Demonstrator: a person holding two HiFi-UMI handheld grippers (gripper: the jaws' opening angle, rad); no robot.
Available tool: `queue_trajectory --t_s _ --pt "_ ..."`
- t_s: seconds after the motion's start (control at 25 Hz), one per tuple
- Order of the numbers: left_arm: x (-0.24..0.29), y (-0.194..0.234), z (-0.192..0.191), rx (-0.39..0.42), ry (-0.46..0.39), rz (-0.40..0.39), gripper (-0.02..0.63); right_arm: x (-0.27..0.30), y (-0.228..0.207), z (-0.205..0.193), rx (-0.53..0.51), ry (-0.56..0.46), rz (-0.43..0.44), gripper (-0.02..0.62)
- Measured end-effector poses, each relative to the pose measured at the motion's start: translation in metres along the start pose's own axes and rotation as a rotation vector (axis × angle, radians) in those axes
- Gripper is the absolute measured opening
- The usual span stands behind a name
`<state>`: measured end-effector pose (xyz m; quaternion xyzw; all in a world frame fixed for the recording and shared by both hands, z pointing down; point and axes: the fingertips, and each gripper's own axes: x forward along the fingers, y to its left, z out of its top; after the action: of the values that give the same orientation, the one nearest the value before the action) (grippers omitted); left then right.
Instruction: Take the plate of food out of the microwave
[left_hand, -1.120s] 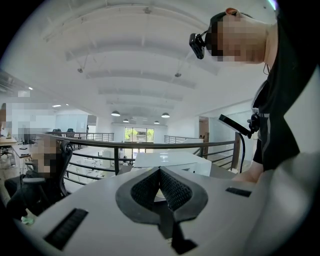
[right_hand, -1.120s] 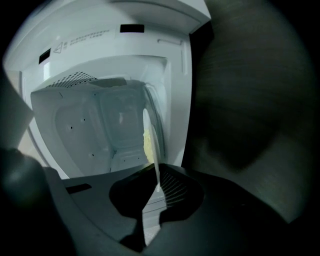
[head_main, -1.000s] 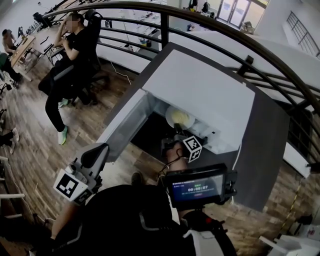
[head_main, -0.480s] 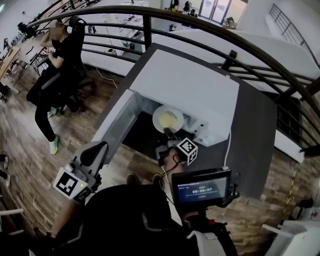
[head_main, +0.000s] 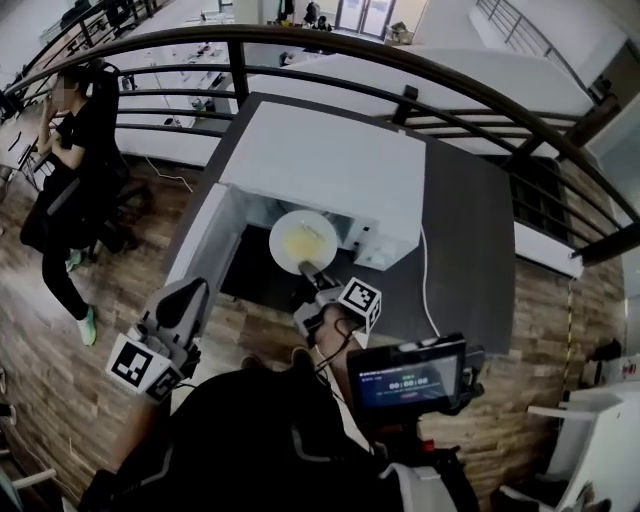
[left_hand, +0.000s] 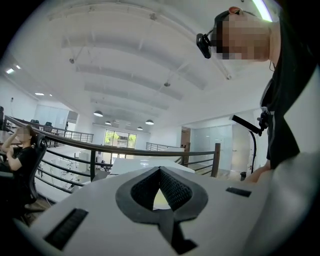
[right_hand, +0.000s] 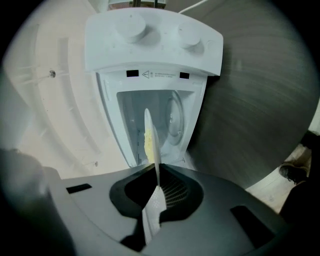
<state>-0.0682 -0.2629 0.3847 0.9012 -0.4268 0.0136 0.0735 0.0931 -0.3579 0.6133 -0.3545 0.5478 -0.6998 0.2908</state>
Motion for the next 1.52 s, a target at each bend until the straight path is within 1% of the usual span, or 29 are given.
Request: queue_trajectory --t_s 0.12,0.32,0.44,0.56,0.84,0.96,1.16,1.36,1.52 --pt "-0.001 0.002 0.000 -0.018 -0.011 -0.009 0.003 -0.013 0.013 -0.011 -0.006 0.008 0.022 0.014" --pt "-0.002 0.000 0.002 0.007 -0.028 -0.043 0.003 -0.031 0.031 -0.027 -0.011 0.014 0.048 0.014" --pt "-0.003 -0.001 0.002 0.005 -0.034 -0.060 0.003 -0.040 0.037 -0.037 -0.011 0.018 0.061 0.014" --pt "-0.004 -0.003 -0.001 -0.006 -0.037 -0.083 0.003 -0.051 0.042 -0.041 -0.015 0.005 0.068 0.014" --pt "-0.009 -0.016 0.003 -0.053 -0.078 -0.172 0.003 -0.076 0.043 -0.051 -0.013 -0.050 0.072 0.014" --pt "-0.013 -0.010 -0.005 -0.039 -0.048 -0.172 0.003 -0.082 0.042 -0.055 -0.012 -0.074 0.073 0.014" --pt "-0.018 -0.006 -0.010 -0.023 -0.025 -0.178 0.003 -0.090 0.046 -0.060 -0.016 -0.097 0.082 0.014" --pt "-0.020 -0.010 -0.014 -0.030 -0.020 -0.193 0.003 -0.097 0.057 -0.068 -0.042 -0.084 0.098 0.015" --pt "-0.014 -0.015 -0.014 -0.027 -0.021 -0.207 0.003 -0.104 0.067 -0.070 -0.048 -0.071 0.130 0.015"
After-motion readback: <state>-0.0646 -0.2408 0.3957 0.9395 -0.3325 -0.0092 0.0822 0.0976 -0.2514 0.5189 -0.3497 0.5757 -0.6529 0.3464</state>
